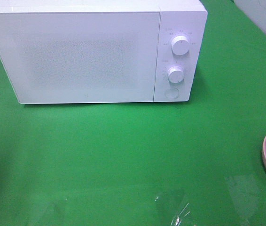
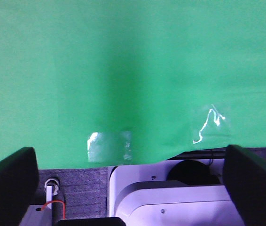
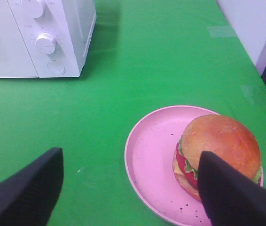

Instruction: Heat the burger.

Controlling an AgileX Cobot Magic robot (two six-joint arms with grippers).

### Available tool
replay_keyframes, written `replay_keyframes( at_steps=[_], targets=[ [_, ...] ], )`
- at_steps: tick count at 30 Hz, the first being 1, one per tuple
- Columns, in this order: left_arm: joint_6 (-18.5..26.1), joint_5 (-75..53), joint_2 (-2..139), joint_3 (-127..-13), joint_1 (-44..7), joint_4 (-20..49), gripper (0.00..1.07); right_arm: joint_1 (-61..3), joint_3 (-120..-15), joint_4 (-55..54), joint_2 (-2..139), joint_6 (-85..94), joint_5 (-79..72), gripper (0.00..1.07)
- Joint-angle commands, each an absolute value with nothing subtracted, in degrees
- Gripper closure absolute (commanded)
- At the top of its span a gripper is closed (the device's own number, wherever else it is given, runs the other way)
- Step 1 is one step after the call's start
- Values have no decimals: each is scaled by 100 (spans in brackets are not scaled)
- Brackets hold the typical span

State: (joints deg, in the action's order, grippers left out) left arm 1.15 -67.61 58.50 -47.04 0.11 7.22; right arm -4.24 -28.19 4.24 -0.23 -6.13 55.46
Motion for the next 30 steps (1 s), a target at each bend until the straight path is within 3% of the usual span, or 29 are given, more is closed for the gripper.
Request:
replay_keyframes(
  at_steps=[1, 3, 17, 30],
  targets=[
    [-34, -6749, 5403, -4458, 34, 510, 7, -395, -2802, 424, -172, -561, 5512, 31],
    [-218, -6675, 4801, -4177, 34, 321, 7, -395, -2802, 424, -172, -561, 5512, 31],
    [-172, -6320, 2034, -3100, 34, 321, 7, -395, -2802, 424, -172, -561, 5512, 31],
    [-40, -6125, 877, -2956, 34, 315, 7, -395, -2802, 424, -172, -561, 5512, 31]
  ],
)
